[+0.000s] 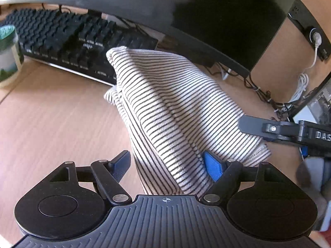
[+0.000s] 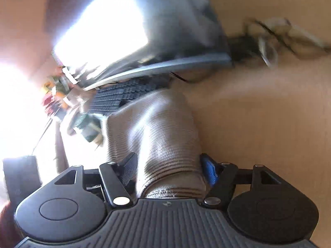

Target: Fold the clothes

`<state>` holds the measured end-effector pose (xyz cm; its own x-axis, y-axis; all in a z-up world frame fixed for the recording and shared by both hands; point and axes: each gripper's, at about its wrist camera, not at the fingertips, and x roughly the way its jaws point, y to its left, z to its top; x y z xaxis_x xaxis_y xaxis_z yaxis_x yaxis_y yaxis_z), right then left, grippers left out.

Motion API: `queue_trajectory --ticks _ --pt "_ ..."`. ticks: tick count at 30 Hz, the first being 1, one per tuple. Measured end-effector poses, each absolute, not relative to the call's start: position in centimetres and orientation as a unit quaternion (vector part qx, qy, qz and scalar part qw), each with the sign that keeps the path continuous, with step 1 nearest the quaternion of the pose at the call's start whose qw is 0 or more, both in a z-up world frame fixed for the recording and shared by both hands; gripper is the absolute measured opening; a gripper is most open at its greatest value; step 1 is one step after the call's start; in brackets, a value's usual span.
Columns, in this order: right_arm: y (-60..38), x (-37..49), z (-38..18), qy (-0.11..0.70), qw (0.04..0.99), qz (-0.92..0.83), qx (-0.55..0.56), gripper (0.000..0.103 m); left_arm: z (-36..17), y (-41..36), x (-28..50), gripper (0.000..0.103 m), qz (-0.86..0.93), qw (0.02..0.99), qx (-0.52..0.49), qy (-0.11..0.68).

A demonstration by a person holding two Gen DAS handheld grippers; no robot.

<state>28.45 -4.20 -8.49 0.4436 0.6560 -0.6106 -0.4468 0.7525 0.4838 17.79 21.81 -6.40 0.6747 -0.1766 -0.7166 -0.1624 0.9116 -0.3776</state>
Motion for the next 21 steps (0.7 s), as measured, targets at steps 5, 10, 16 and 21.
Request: queue_trajectory --ticks 5,10,16,21 --pt "-4.1 29.8 -11.2 0.445 0.834 0.308 0.105 0.068 -6.5 21.1 17.4 0.084 0.012 0.892 -0.213 0.398" --pt "-3.7 30.1 -11.1 0.444 0.834 0.313 0.097 0.072 -6.7 20.8 17.0 0.084 0.021 0.892 -0.222 0.393" --pt "-3.8 30.2 -11.3 0.448 0.830 0.320 0.094 0.075 -7.0 20.8 17.0 0.084 0.024 0.892 -0.228 0.390" --pt "-5.1 30.8 -12.4 0.473 0.808 0.326 0.131 0.086 -7.2 20.9 17.0 0.086 0.024 0.891 -0.234 0.387"
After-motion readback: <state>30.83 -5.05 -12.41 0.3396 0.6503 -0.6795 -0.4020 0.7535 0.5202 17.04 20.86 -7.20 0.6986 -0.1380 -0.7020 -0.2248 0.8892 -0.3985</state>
